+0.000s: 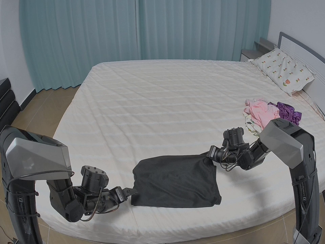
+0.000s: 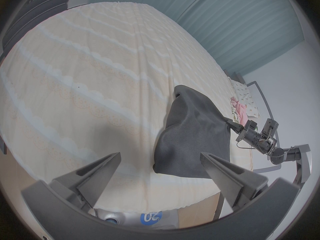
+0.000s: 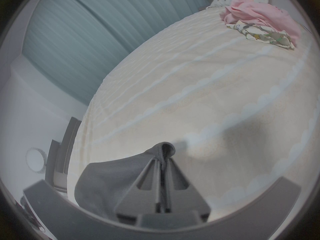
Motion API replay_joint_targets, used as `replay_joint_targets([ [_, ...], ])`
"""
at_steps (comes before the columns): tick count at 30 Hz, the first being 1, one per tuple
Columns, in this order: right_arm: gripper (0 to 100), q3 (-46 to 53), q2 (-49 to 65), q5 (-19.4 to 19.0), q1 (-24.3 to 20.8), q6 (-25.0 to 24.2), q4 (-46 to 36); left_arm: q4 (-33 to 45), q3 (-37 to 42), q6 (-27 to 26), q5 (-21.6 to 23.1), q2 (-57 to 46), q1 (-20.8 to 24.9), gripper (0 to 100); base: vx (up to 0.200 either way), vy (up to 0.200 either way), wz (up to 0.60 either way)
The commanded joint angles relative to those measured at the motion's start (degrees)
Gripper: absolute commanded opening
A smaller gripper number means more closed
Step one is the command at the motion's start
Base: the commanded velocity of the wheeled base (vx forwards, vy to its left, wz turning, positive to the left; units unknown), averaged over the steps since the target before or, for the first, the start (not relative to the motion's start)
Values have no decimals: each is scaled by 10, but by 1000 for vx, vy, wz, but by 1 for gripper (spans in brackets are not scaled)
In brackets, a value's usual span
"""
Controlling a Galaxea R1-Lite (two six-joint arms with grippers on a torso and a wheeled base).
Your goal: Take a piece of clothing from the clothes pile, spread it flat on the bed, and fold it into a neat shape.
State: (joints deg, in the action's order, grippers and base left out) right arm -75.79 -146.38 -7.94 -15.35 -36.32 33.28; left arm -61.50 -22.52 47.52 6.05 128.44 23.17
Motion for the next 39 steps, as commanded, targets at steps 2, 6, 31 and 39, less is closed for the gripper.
replay_joint_targets([
  [2, 0, 1, 6, 0, 10, -3, 0, 0, 0, 0, 0, 1, -1, 100, 0, 0, 0],
  [6, 0, 0, 5, 0, 10, -4, 0, 0, 0, 0, 0, 1, -1, 100, 0, 0, 0],
  [31, 100, 351, 357, 1, 59, 7, 94, 4, 29, -77, -51, -195, -59, 100, 0, 0, 0],
  [39, 100, 522, 647, 5, 59, 63, 72, 66, 91, -150, -125, -466, -64, 100, 0, 0, 0],
])
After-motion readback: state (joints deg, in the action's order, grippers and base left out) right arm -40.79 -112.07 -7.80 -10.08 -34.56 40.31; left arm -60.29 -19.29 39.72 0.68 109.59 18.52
